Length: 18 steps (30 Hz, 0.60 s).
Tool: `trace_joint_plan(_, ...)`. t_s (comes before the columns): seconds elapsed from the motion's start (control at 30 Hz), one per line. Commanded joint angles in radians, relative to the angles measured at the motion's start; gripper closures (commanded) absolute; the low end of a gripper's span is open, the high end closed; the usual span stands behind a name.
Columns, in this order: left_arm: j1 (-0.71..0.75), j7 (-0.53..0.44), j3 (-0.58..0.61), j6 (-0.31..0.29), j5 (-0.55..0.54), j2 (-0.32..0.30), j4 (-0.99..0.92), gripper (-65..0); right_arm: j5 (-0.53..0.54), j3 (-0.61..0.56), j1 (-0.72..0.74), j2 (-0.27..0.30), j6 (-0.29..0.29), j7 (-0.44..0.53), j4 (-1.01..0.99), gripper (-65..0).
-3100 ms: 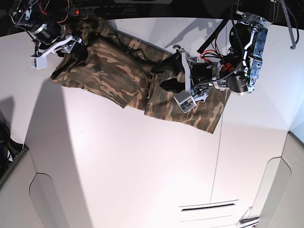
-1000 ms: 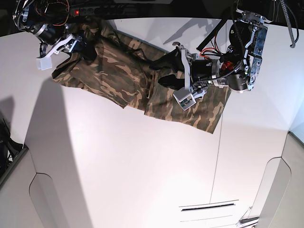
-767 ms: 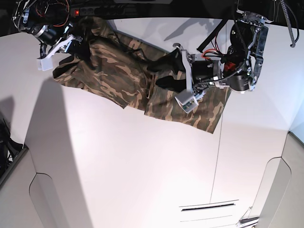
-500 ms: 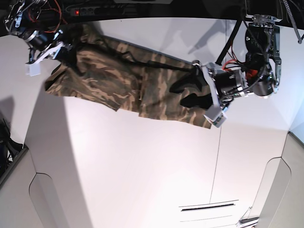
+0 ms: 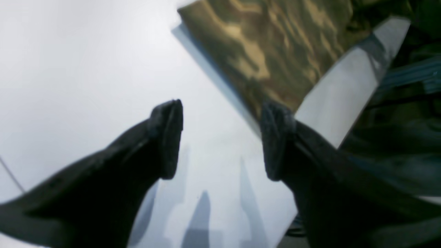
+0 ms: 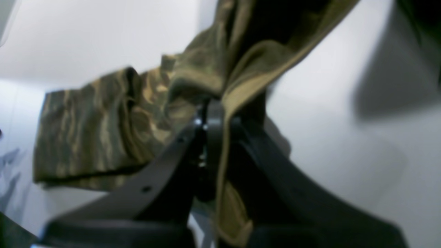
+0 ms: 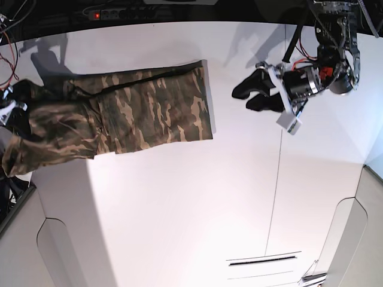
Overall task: Fold the T-shirt properly
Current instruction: 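Fold the strip's other end with the right gripper onto the stack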
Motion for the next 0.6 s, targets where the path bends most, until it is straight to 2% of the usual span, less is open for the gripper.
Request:
trace_joint_plan(0.0,-0.001,-0.017,-0.004,-0.006,-0.026,0.008,0.009,-38.4,0.036,-0.014,0.021,0.006,0.008,0.011,0.017,0.0)
trace_joint_plan(0.07,0.003,-0.017,-0.004,-0.006,-0.025,0.035,-0.002,-38.4,0.037,-0.070,0.050,-0.026,0.008,0.006,0.032,0.0)
trace_joint_plan(0.13,0.003,-0.025,-0.004,-0.006,-0.025,0.053,-0.016,-38.4,0.018,-0.140,0.068,-0.080,0.008,0.007,0.071,0.0)
trace_joint_plan(0.3,0.003,-0.024,-0.004,-0.006,-0.025,0.064,-0.072,-38.4,-0.042,-0.317,0.046,-0.277,0.007,0.008,0.238,0.0)
trace_joint_plan(0.4,0.002,-0.027,-0.004,-0.006,-0.026,0.074,-0.098,-38.4,-0.094,-0.408,0.044,-0.381,0.007,0.008,0.273,0.0)
trace_joint_plan(0.5,0.003,-0.027,-0.004,-0.006,-0.025,0.074,-0.102,-38.4,-0.160,-0.484,0.043,-0.457,0.006,0.010,0.263,0.0)
trace_joint_plan(0.57,0.003,-0.028,-0.004,-0.006,-0.026,0.074,-0.102,-38.5,-0.196,-0.536,0.041,-0.483,0.006,0.010,0.256,0.0)
